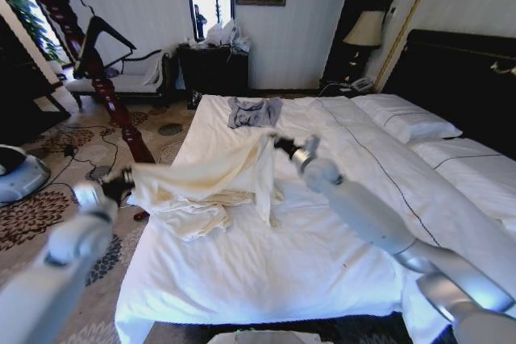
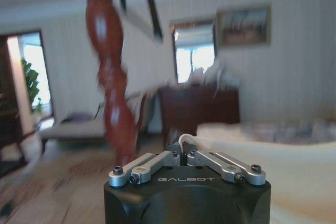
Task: Pick up the clothes from the bed and hang them on the clothes hanger.
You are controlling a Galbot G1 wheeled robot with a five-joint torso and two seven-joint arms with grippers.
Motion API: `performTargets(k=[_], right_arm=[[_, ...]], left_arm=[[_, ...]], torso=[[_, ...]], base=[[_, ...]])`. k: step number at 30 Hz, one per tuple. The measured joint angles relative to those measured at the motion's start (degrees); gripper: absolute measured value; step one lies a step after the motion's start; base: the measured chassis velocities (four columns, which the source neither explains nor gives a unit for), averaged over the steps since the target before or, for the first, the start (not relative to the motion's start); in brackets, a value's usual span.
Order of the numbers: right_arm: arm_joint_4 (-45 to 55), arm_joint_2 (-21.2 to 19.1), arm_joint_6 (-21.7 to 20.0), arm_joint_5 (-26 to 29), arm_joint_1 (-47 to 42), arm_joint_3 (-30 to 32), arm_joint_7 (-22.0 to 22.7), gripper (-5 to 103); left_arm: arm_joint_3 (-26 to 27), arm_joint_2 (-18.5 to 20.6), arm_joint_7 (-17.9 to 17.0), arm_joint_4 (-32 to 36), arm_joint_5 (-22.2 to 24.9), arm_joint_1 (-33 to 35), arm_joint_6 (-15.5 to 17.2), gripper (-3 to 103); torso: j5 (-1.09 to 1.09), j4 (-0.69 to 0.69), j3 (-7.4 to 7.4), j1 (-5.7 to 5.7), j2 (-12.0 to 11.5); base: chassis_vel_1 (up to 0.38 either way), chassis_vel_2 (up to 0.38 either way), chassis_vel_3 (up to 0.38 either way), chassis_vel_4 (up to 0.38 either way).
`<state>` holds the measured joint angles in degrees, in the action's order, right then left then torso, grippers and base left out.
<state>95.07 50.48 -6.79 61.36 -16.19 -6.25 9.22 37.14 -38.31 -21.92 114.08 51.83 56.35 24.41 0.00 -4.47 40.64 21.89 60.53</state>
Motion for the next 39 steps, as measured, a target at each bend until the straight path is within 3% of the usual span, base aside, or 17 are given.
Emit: performTargets(k=[1, 5, 10, 13, 15, 17, 19, 21, 24, 26, 28, 29, 31, 32, 35, 38, 39], right_arm=[[1.0, -0.7, 0.3, 0.6, 0.9, 1.5, -0.4, 1], [2.8, -1.8, 0.4, 1.1, 3.2, 4.5, -1.4, 1], [6.8, -4.6, -0.5, 2.1, 1.8, 7.2, -1.5, 1], [13.6, -9.9, -2.9, -1.6, -10.3, 9.9, -0.6, 1], [14.7, -10.8, -3.3, -2.9, -13.7, 10.4, -0.5, 1], [16.9, -13.0, -4.5, -7.8, -26.1, 11.7, 0.0, 1], [16.9, -12.8, -6.2, -10.3, -34.2, 10.5, 0.9, 1], [16.9, -12.5, -7.1, -10.4, -35.9, 10.0, 1.3, 1], [16.2, -10.4, -16.2, -7.2, -39.2, 5.6, 5.6, 1], [16.1, -10.1, -17.5, -6.6, -38.9, 4.9, 6.4, 1], [15.6, -9.1, -21.8, -4.0, -37.5, 2.9, 10.1, 0], [15.7, -9.1, -22.6, -3.3, -37.4, 2.7, 11.0, 5], [15.9, -9.1, -23.0, -3.0, -37.3, 2.7, 11.5, 5], [17.5, -10.3, -24.0, -2.2, -37.5, 3.0, 13.5, 16], [20.2, -12.2, -25.1, -1.0, -38.4, 3.8, 15.5, 21], [29.0, -15.5, -29.1, 8.4, -40.9, 7.1, 25.2, 32], [32.1, -16.1, -30.3, 13.3, -41.2, 9.0, 29.5, 43]], left_arm=[[-2.4, 1.0, 0.3, -1.7, 1.9, -5.5, -0.7, 0], [-5.7, 2.6, 1.5, -3.2, 5.3, -14.0, -2.3, 0], [-7.0, 2.1, 3.6, -1.2, 6.4, -15.0, -4.2, 0], [-7.3, -1.6, 4.8, 4.1, 1.8, -4.7, -4.4, 0], [-7.5, -2.3, 4.9, 4.6, 0.4, -2.9, -4.4, 0], [-9.4, -6.4, 5.2, 5.6, -5.6, 3.6, -4.4, 0], [-10.2, -9.5, 5.3, 6.1, -9.8, 8.5, -4.2, 0], [-10.3, -10.2, 5.2, 6.2, -11.2, 9.8, -4.1, 0], [-10.1, -13.0, 4.0, 5.9, -17.7, 15.1, -2.6, 0], [-9.9, -13.2, 3.7, 5.8, -18.4, 15.5, -2.3, 0], [-8.7, -13.5, 2.8, 5.6, -19.8, 16.7, -1.1, 0], [-8.3, -13.4, 2.6, 5.6, -19.9, 16.9, -0.7, 0], [-8.0, -13.3, 2.5, 5.7, -19.9, 17.0, -0.5, 0], [-7.0, -12.8, 2.3, 6.3, -20.3, 17.6, 0.3, 0], [-6.2, -12.5, 2.3, 7.1, -20.5, 17.9, 0.7, 0], [-4.6, -13.2, 1.4, 9.3, -17.9, 16.6, 1.0, 0], [-4.3, -13.6, 1.0, 9.7, -16.2, 15.7, 0.9, 0]], torso=[[0.0, -0.01, 0.0, 0.0, 0.0], [0.03, 0.03, 0.0, 0.01, 0.0], [0.0, 0.03, -0.01, 0.0, 0.0], [0.02, 0.0, -0.02, -0.03, 0.0], [0.02, 0.0, -0.02, -0.03, 0.0], [-0.01, 0.01, -0.02, -0.03, 0.0], [0.02, -0.03, -0.01, -0.03, 0.0], [0.03, -0.03, -0.03, -0.03, 0.0], [0.0, 0.04, -0.02, -0.04, 0.0], [-0.02, 0.04, -0.03, -0.04, 0.0], [0.01, 0.06, -0.02, -0.03, 0.0], [0.01, 0.05, -0.02, -0.02, 0.0], [0.01, 0.04, -0.01, -0.02, 0.0], [0.01, 0.02, -0.01, -0.01, 0.0], [0.0, 0.03, -0.01, -0.01, 0.0], [0.0, 0.0, -0.02, -0.02, 0.0], [0.01, -0.01, -0.02, -0.02, 0.0]], base=[[0.0, 0.0, 0.0, 0.0], [0.0, 0.0, 0.0, 0.0], [0.0, 0.0, 0.0, 0.0], [0.0, 0.0, 0.0, 0.0], [0.0, 0.0, 0.0, 0.0], [0.0, 0.0, 0.0, 0.0], [0.0, 0.0, 0.0, 0.0], [0.0, 0.0, 0.0, 0.0], [0.0, 0.0, 0.0, 0.0], [0.0, 0.0, 0.0, 0.0], [0.0, 0.0, 0.0, 0.0], [0.0, 0.0, 0.0, 0.0], [0.0, 0.0, 0.0, 0.0], [0.0, 0.0, 0.0, 0.0], [0.0, 0.0, 0.0, 0.0], [0.0, 0.0, 0.0, 0.0], [0.0, 0.0, 0.0, 0.0]])
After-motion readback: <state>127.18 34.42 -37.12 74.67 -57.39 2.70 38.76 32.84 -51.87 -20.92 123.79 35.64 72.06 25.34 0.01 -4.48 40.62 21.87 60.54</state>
